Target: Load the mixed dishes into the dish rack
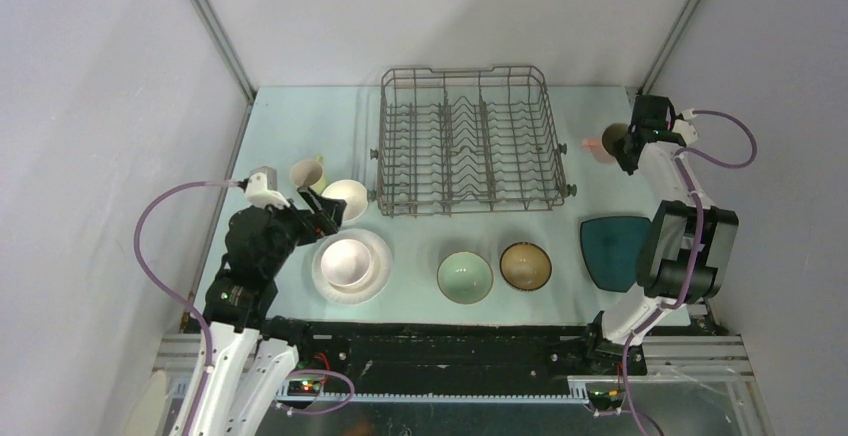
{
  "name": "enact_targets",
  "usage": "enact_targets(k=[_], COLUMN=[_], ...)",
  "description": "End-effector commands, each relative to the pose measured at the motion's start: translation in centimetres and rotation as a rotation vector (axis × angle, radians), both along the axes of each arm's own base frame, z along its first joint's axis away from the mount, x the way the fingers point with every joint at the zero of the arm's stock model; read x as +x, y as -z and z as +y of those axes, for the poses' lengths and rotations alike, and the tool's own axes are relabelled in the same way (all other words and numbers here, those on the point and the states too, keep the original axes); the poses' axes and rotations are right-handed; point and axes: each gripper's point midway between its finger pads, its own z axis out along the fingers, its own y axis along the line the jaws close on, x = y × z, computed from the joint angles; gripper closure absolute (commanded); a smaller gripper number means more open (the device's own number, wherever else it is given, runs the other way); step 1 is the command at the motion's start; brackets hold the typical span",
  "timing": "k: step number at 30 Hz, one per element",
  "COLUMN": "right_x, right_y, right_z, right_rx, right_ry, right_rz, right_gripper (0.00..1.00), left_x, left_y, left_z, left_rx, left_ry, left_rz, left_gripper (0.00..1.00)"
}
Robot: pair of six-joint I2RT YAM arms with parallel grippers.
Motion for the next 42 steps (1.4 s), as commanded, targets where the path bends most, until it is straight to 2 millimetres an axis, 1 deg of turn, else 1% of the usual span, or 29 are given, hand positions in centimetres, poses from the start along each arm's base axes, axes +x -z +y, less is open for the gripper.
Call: enact_targets(k=[1,5,9,11,15,17,20,23,26,29,30,31,32,33,36,37,39,42], right_x=[1.5,0.5,-0.8,-1.6,-2.4,-2.5,-2.6,-2.6,-2.7,-2.8,-2.8,-2.8,-2.9,-2.9,-3.1,-3.1,-3.1,-3.4], right_y=[-3.2,-2.0,-1.1,-0.3,1.2,1.5,2.0,2.4,2.7,2.8,2.8,2.7,2.7,2.5,1.9,1.7,1.0,-0.5], right_z=[0.1,0.7,1.1,1.2,1.6,1.7,1.8,1.7,1.6,1.5,1.4,1.4,1.3,1.3,1.1,1.1,1.1,1.1], right_rx=[-0.031,-0.017,-0.025,-0.019,-0.003,0.003,0.003,0.003,0.001,-0.006,-0.007,-0.009,-0.013,-0.017,-0.033,-0.036,-0.044,-0.06], right_ry=[-0.001,0.01,0.008,0.0,-0.037,-0.047,-0.051,-0.045,-0.036,-0.037,-0.032,-0.029,-0.026,-0.026,-0.026,-0.029,-0.036,-0.047], right_rz=[-0.11,-0.051,0.019,0.059,0.074,0.067,0.069,0.08,0.088,0.091,0.093,0.093,0.094,0.091,0.081,0.078,0.066,0.038], right_gripper=[1.0,1.0,1.0,1.0,0.99,0.95,0.88,0.84,0.68,0.64,0.52,0.43,0.29,0.23,0.2,0.17,0.13,0.04], left_x=[0.3,0.5,0.5,0.5,0.6,0.6,0.7,0.7,0.7,0.7,0.7,0.7,0.7,0.7,0.6,0.6,0.6,0.5], left_y=[-1.2,-0.7,-0.6,-0.5,-0.4,-0.3,-0.1,0.0,0.1,0.1,0.1,0.0,0.1,0.1,0.0,0.0,0.0,0.0], left_z=[0.0,-0.1,-0.3,-0.3,-0.5,-0.6,-0.7,-0.7,-0.6,-0.5,-0.5,-0.5,-0.5,-0.5,-0.6,-0.6,-0.6,-0.6], left_rx=[-0.017,-0.019,-0.02,-0.021,-0.024,-0.023,-0.019,-0.015,-0.012,-0.007,-0.006,-0.006,-0.006,-0.008,-0.008,-0.008,-0.008,-0.009], left_ry=[-0.01,-0.008,0.0,0.003,0.014,0.018,0.024,0.026,0.023,0.02,0.019,0.019,0.02,0.02,0.023,0.023,0.024,0.028], left_rz=[-0.022,0.008,0.013,0.011,0.008,0.009,0.013,0.018,0.021,0.02,0.02,0.018,0.019,0.02,0.018,0.017,0.016,0.016], left_gripper=[0.02,0.02,0.02,0.02,0.02,0.02,0.02,0.02,0.02,0.02,0.02,0.02,0.02,0.02,0.02,0.02,0.02,0.02])
